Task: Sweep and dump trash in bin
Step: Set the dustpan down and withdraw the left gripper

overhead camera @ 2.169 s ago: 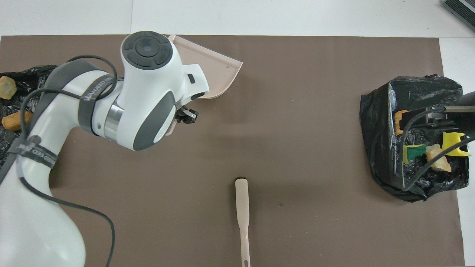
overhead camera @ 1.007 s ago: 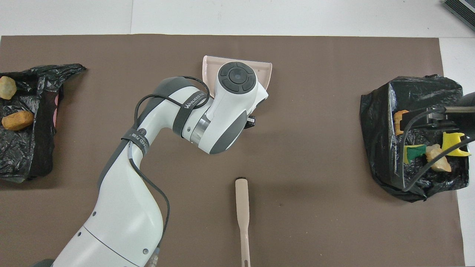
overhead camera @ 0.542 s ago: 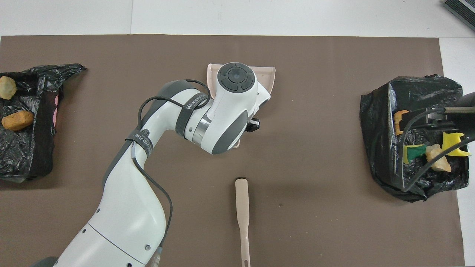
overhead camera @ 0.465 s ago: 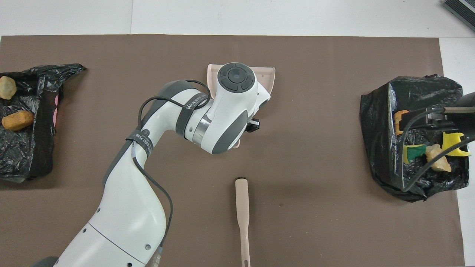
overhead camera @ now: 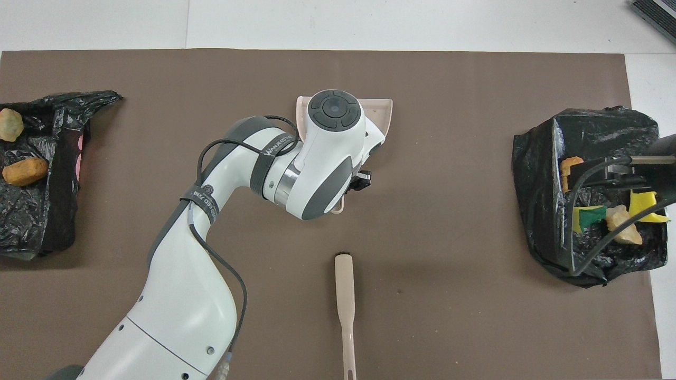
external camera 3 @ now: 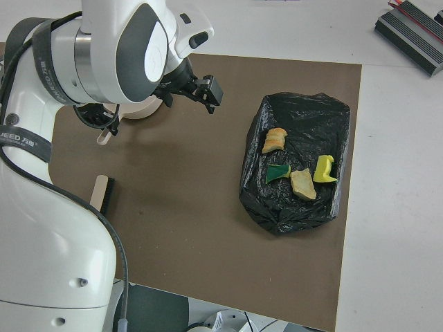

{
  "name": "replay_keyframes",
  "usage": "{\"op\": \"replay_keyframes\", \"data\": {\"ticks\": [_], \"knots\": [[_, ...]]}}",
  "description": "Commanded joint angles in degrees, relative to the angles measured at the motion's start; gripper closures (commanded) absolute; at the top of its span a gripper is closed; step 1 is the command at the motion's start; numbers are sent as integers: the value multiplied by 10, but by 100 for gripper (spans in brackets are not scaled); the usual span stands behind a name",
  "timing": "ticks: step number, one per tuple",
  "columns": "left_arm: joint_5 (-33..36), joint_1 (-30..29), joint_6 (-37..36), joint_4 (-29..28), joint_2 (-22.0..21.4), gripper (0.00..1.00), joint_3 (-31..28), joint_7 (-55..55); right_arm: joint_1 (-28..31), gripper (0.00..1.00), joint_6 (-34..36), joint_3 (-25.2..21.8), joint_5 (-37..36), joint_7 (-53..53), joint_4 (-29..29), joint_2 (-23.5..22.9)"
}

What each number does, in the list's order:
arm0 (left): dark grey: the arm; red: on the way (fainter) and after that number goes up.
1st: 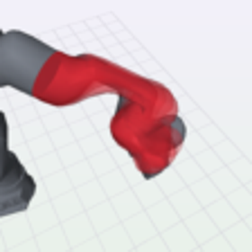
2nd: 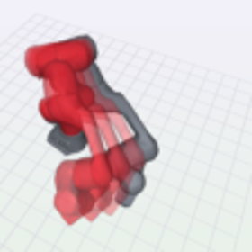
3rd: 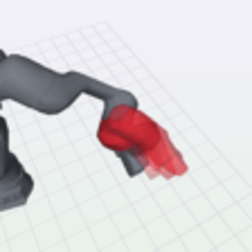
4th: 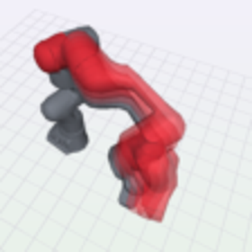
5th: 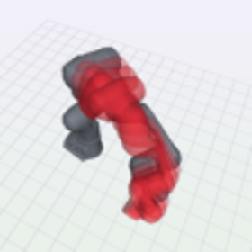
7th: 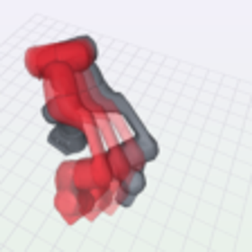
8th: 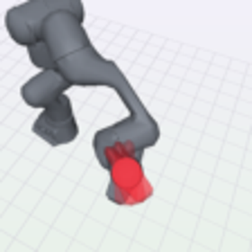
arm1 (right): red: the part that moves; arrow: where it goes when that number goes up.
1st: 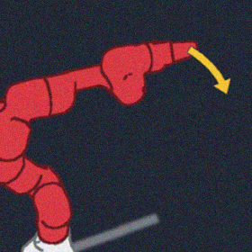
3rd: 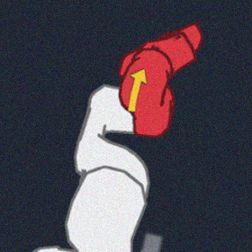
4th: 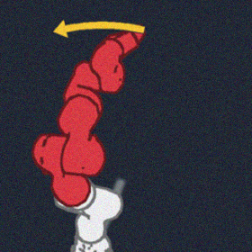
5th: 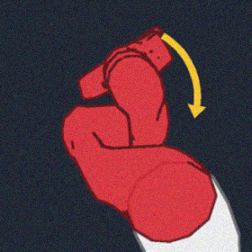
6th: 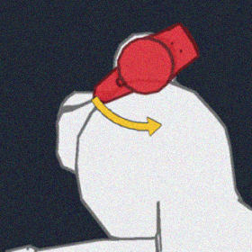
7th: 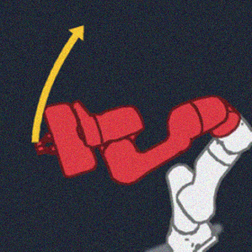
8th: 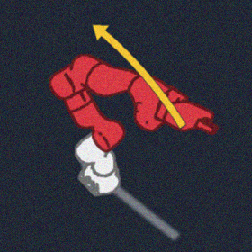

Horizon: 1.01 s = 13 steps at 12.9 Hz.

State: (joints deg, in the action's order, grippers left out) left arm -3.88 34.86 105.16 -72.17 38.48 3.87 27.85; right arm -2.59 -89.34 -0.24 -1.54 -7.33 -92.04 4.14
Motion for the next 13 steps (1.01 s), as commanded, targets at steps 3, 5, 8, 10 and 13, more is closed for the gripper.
{"op": "replay_keyframes", "data": {"ticks": [3,5,8,10,13], "knots": [[15,-7,0,-14,-22,0,-10,8,9,0,34,-3,-7,14,18,12],[40,-16,3,-16,-50,0,-17,1,14,0,36,-3,-14,22,22,8],[47,-55,2,-61,-114,0,-18,-16,14,0,54,-3,-26,41,41,2],[47,-70,-2,-77,-144,0,-18,-52,18,0,54,-3,-21,41,53,-7],[47,-118,-5,-107,-210,0,-18,-102,22,0,87,-3,-4,35,121,-50]]}}
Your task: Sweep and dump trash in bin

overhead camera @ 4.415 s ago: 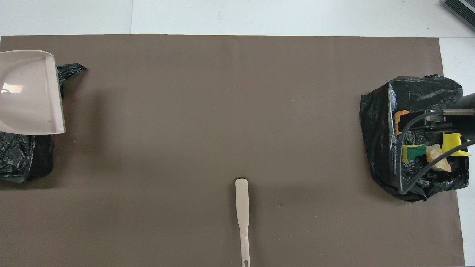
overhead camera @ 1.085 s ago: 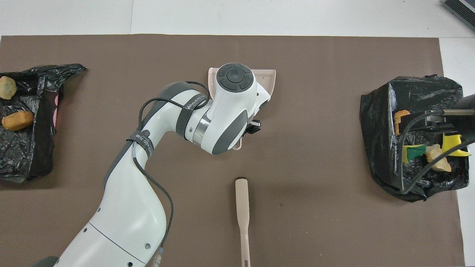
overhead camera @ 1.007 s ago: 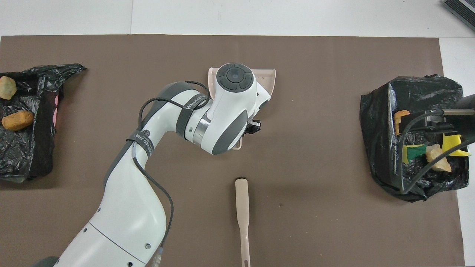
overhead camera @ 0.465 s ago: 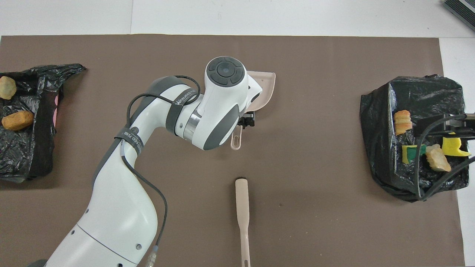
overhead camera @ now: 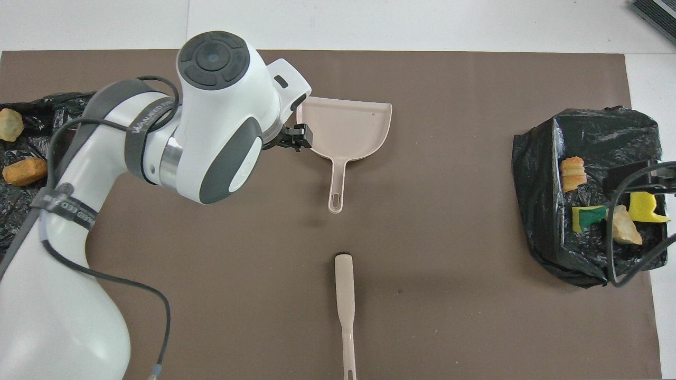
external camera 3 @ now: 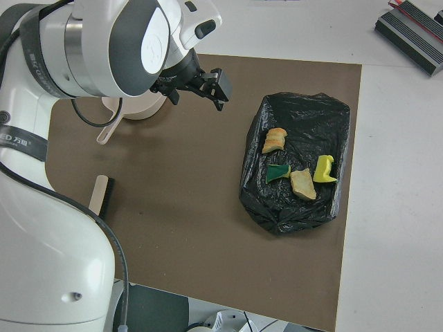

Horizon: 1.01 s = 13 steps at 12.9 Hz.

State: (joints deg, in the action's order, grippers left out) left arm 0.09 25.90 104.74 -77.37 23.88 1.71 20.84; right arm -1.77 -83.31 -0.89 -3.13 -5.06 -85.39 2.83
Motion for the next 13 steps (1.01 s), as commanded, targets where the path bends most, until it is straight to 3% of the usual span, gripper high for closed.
{"op": "replay_keyframes", "data": {"ticks": [1,4,9,13], "knots": [[7,-49,-23,-59,-93,0,4,-59,15,0,24,4,20,12,54,-37],[6,-107,-100,-52,-151,0,4,-149,12,0,24,5,24,-9,46,-29],[-13,-188,-181,-52,-228,0,0,-211,12,0,15,5,24,-8,44,-29],[-19,-192,-212,-101,-271,0,-2,-211,23,0,15,5,24,-1,35,-24]]}}
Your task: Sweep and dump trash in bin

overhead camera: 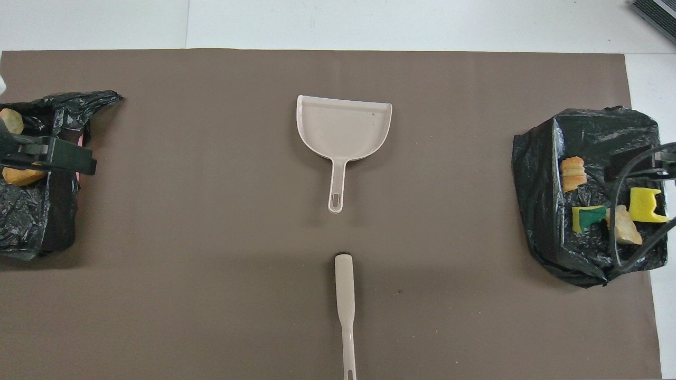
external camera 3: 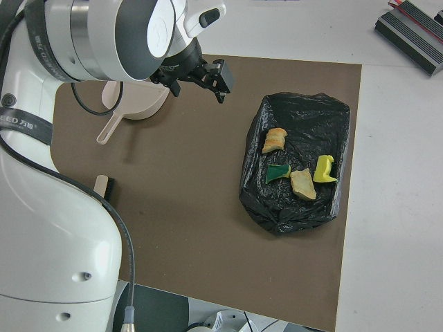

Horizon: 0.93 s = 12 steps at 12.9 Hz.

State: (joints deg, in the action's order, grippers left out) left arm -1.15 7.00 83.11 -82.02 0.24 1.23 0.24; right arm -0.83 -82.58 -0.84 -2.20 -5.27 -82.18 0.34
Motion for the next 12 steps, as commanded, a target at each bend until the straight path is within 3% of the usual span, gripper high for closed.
{"op": "replay_keyframes", "data": {"ticks": [1,6,8,12], "knots": [[-7,-4,5,-65,-42,0,3,-5,14,0,8,5,16,1,0,2],[-6,-26,12,-65,-42,0,2,-7,2,0,3,-1,15,0,-5,9],[-6,-25,12,-60,-38,0,3,-7,-35,0,0,-41,15,0,-7,9],[-6,-28,12,-61,-39,0,2,-17,-32,0,0,-45,15,1,-10,9]]}}
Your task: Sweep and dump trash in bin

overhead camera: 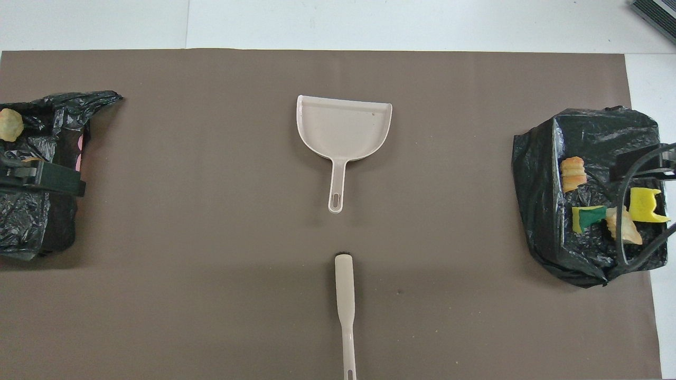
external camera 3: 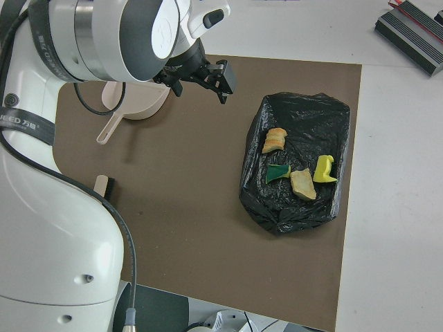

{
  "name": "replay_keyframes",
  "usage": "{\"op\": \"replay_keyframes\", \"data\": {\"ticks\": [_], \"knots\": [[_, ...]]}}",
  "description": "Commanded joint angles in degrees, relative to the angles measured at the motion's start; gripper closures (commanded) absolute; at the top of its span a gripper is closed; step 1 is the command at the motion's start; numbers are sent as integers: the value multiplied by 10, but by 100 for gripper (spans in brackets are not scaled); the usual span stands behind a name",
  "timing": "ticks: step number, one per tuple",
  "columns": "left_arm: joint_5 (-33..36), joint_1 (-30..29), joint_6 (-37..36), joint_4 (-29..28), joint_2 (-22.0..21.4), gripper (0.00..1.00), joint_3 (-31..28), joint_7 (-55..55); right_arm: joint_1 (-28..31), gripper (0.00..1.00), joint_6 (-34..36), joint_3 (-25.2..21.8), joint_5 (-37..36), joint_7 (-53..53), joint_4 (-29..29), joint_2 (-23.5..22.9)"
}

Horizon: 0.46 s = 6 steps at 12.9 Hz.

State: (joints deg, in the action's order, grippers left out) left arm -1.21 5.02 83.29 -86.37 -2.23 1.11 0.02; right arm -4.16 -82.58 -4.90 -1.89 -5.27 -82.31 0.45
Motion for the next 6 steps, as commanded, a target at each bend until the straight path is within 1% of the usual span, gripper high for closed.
{"op": "replay_keyframes", "data": {"ticks": [1,6], "knots": [[-6,-11,10,-17,-15,0,3,-20,1,0,2,-5,12,2,-8,8],[-6,-12,10,-19,-15,0,3,-20,5,0,0,-5,10,4,-8,8]]}}
